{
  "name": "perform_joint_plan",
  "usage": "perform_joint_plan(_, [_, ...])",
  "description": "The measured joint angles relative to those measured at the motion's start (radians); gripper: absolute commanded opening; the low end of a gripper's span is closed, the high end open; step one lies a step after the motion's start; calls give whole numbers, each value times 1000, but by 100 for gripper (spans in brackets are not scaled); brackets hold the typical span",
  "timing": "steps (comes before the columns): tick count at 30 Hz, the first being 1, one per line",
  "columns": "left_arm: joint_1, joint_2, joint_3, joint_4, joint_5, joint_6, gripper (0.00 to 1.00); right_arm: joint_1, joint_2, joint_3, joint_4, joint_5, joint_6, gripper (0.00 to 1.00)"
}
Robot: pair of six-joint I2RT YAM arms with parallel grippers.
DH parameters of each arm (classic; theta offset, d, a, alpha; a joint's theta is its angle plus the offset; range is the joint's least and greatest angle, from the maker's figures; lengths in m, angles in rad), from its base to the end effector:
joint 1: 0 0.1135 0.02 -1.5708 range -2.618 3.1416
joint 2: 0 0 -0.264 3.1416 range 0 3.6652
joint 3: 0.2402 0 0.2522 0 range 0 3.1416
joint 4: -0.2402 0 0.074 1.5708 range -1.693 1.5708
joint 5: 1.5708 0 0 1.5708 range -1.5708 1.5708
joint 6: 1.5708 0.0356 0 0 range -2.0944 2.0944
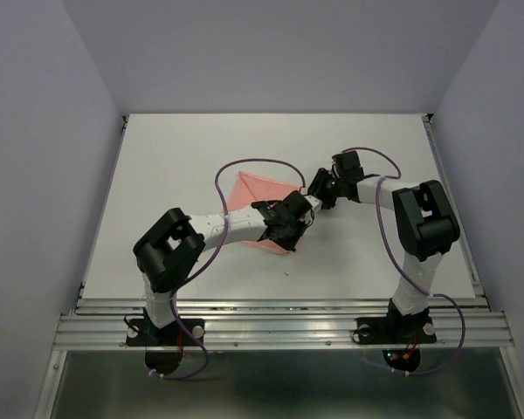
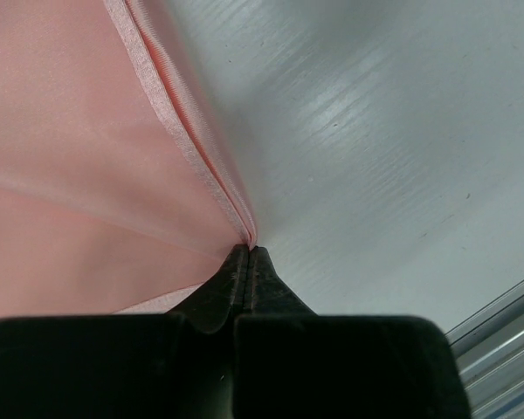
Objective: Fold the napkin into a case and place the utensils inside
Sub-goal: Pick up the upper triangle-folded napkin from the center of the board.
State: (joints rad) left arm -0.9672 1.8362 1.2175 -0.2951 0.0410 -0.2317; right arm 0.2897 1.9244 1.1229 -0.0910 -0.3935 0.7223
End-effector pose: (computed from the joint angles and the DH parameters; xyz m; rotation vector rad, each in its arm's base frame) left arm 0.2205 -0.3223 0.1883 0.9405 2.3912 -0.5376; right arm 0.3718 0.1251 0.1437 0.3781 2.5695 0.8947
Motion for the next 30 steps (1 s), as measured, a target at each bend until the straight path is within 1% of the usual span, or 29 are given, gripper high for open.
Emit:
perform_joint_plan(1, [2,-6,0,0,-1,0,0,0,0,0,4,0,2,54])
perform_joint_plan(5, [18,-24,-2,0,0,3,0,0,0,-1,23,-6,9,56])
perform_joint_plan(12, [47,-43,-8,1,3,12,0,0,0,-6,38,-14,19,54])
perform_joint_plan(20, [48,-50,-14,5,5,14,0,0,2,-6,40,-25,41,51])
perform_joint_plan(23, [48,-54,-14,9,9,14,0,1,13,-3,53,-32,51,48])
perform_joint_plan(28, [48,-57,-14,12,11,14,0,6,43,13,74,-49,71,38])
perform_joint_plan(29, [48,-60,-15,12,11,14,0,7,48,15,77,-51,73,36])
perform_joint_plan(30, [48,-62,-15,12,11,14,0,9,50,15,79,-52,77,30])
